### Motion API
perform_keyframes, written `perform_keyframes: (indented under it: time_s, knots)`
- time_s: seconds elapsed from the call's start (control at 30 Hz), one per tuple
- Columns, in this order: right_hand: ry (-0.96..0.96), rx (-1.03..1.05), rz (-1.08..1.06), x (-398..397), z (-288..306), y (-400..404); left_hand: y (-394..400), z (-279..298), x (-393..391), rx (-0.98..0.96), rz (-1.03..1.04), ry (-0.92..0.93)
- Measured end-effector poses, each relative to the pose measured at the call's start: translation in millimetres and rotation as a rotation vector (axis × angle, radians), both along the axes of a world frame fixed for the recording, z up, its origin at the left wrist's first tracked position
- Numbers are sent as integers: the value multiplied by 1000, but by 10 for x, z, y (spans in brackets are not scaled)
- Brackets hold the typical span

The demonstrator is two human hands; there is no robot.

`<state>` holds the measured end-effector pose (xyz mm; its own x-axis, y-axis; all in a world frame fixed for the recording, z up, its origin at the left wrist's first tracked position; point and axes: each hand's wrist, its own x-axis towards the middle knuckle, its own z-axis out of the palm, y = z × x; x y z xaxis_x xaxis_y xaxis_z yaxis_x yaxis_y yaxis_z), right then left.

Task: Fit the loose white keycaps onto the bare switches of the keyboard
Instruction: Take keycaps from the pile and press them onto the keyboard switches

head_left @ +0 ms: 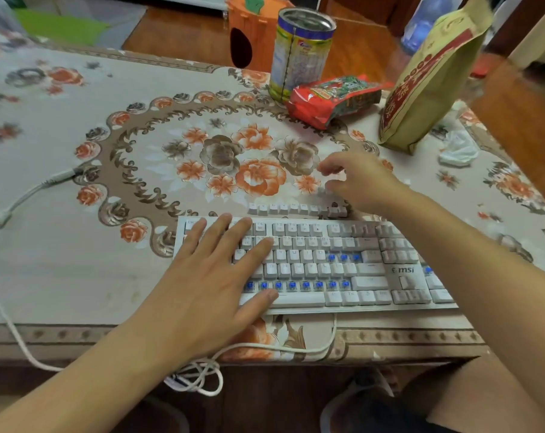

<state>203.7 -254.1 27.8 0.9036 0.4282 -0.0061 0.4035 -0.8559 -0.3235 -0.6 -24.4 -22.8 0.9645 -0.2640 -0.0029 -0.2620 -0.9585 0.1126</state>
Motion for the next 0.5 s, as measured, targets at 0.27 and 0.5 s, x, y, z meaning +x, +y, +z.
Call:
perform_keyframes:
  time_s: [0.27,0.5]
  knots:
    - [62,-332,78,221,-70,203,38,-17,4,1,-4,-27]
    - [-46,-371,130,158,-105,319,28,-32,2,-5,-6,-30]
